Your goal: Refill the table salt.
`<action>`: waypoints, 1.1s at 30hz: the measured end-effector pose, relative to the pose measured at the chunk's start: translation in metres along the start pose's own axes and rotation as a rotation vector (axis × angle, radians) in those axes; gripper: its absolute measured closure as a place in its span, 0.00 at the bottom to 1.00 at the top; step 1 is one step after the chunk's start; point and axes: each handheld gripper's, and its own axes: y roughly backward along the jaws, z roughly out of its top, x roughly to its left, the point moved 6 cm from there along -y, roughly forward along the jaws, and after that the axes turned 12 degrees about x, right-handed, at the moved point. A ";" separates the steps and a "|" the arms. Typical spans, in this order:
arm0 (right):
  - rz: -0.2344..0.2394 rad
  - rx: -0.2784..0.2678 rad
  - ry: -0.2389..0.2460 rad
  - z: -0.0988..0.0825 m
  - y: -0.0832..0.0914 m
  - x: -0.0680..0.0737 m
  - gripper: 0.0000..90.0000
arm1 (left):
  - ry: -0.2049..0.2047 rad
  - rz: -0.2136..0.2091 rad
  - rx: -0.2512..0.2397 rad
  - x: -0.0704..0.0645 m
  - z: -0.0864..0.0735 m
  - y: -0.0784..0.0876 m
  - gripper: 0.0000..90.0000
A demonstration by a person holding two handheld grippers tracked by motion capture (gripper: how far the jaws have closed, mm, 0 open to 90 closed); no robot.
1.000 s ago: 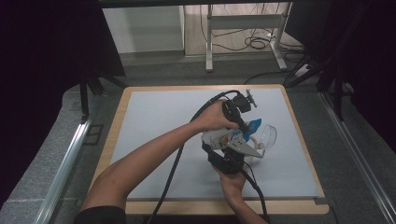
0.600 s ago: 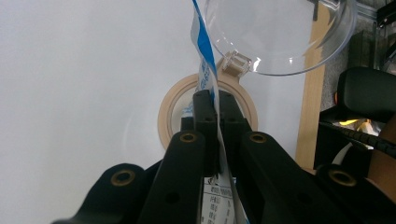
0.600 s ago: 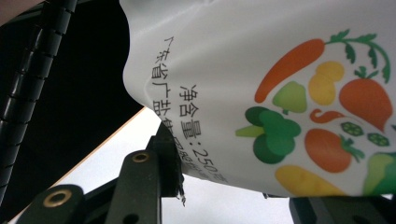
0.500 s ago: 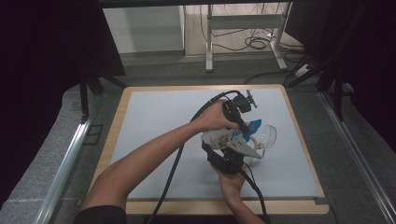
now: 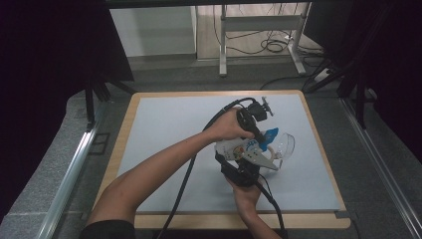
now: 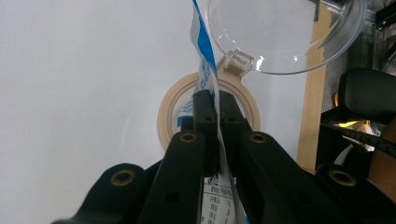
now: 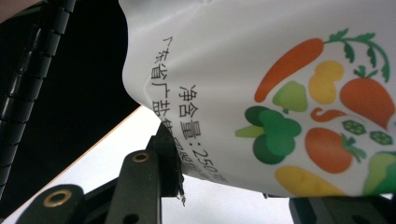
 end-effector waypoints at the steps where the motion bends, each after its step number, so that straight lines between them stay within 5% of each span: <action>1: 0.001 0.001 -0.001 0.000 0.000 0.000 0.66 | -0.001 0.000 0.000 0.000 0.000 0.000 1.00; 13: 0.029 -0.004 -0.036 0.001 -0.001 0.001 0.66 | 0.005 0.004 0.006 0.000 -0.002 0.002 1.00; 33: 0.025 0.010 -0.022 0.003 0.004 0.002 0.66 | -0.003 0.003 0.017 0.000 0.001 0.001 1.00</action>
